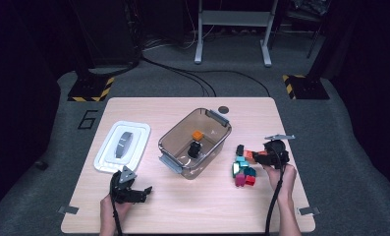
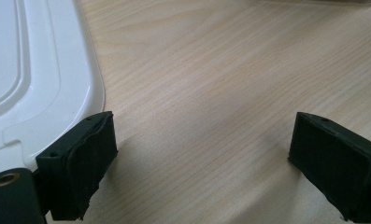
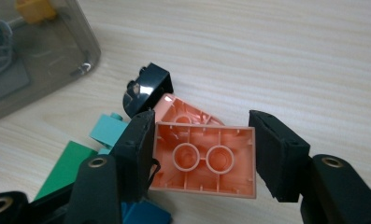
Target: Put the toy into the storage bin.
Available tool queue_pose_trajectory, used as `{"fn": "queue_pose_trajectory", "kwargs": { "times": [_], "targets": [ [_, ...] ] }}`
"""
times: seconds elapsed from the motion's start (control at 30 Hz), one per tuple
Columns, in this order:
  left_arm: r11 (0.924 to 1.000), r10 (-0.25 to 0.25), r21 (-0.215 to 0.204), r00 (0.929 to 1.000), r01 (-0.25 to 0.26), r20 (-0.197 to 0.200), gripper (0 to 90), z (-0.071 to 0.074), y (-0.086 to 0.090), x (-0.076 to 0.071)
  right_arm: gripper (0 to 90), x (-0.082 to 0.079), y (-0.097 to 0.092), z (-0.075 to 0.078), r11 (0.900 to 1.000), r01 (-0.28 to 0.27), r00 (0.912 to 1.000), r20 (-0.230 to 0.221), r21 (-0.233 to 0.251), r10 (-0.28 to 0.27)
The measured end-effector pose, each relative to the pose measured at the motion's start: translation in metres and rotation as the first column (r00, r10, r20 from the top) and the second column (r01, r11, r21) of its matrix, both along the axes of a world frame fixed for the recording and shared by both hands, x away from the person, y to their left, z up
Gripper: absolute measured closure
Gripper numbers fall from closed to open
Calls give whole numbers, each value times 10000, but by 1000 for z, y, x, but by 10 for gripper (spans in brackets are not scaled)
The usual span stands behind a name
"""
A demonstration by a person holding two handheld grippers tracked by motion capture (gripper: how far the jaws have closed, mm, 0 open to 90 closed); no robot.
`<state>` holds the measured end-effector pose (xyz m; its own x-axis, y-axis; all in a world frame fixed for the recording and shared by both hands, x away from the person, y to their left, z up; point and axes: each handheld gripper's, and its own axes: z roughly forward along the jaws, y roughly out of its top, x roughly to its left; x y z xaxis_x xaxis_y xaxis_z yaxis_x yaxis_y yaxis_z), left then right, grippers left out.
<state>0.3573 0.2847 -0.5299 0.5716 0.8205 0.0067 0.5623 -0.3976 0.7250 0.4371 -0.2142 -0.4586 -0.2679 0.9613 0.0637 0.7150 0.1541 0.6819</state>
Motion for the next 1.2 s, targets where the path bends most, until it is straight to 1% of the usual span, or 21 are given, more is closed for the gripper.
{"fn": "queue_pose_trajectory", "kwargs": {
  "times": [0.03, 0.1, 0.17, 0.2, 0.3, 0.33, 0.47, 0.5, 0.57, 0.6, 0.73, 0.8, 0.93, 0.97, 1.03, 1.1, 1.17, 1.2],
  "targets": [
    [10000, 1, 0, 10000, -1, -1, 75, 0, 0, 0, 426, 1, 1, 2, 9999, -145, 9999, 75, -35, 146],
    [10000, 0, 0, 10000, 0, 1, 75, 0, 0, 0, 426, 2, 4, 5, 9999, -137, 9999, 50, 30, 137],
    [10000, 0, -2, 10000, 0, 0, 75, 0, 0, 0, 426, 4, 7, 9, 9997, -241, 9995, 188, 28, 241],
    [10000, -1, 1, 10000, 1, 2, 75, 0, 0, 0, 426, 5, 8, 11, 9996, -266, 9996, 139, 55, 265],
    [10000, 2, -6, 10000, -2, 3, 75, 0, 0, 0, 427, 7, 13, 15, 9993, -371, 9989, 273, 42, 370],
    [10000, 2, -5, 10000, -2, 4, 75, 0, 0, 0, 427, 8, 14, 17, 9992, -398, 9988, 276, -36, 399],
    [9997, -202, 100, 9998, 202, 3, 71, 0, 0, 0, 427, 13, 21, 23, 9984, -558, 9976, 418, -26, 559],
    [9998, -183, 38, 9998, 183, 35, 63, -1, -1, 0, 427, 14, 22, 24, 9981, -609, 9969, 487, -51, 611],
    [9988, -465, 153, 9988, 467, -118, 13, -1, -2, 1, 427, 15, 25, 28, 9980, -639, 9968, 483, -21, 640],
    [9988, -461, 175, 9989, 462, -87, 1, -1, -2, 1, 427, 17, 27, 30, 9978, -661, 9963, 543, -44, 663],
    [9989, -467, 107, 9989, 467, -27, 0, -2, -3, 1, 427, 21, 31, 35, 9973, -739, 9952, 647, -40, 740],
    [9988, -485, 112, 9988, 485, -28, 0, -2, -3, 1, 427, 22, 33, 38, 9969, -788, 9948, 645, -50, 790],
    [9986, -522, 127, 9986, 522, -33, 0, -1, -3, 1, 427, 26, 38, 45, 9963, -851, 9932, 789, -107, 857],
    [9985, -535, 129, 9986, 535, -49, 0, -1, -3, 1, 427, 27, 39, 46, 9958, -909, 9920, 864, -138, 918],
    [9985, -539, 129, 9985, 540, -56, 0, -1, -3, 1, 427, 28, 41, 50, 9958, -914, 9919, 870, -109, 920],
    [9982, -570, 156, 9983, 572, -143, 0, -1, -3, 1, 428, 29, 43, 54, 9956, -931, 9910, 951, -145, 941],
    [9986, -521, 129, 9986, 522, -62, 0, -1, -3, 1, 427, 31, 46, 57, 9954, -937, 9904, 1007, -174, 950],
    [9983, -566, 151, 9983, 569, -146, 0, -1, -3, 1, 428, 31, 47, 59, 9952, -963, 9898, 1041, -164, 975]
  ]
}}
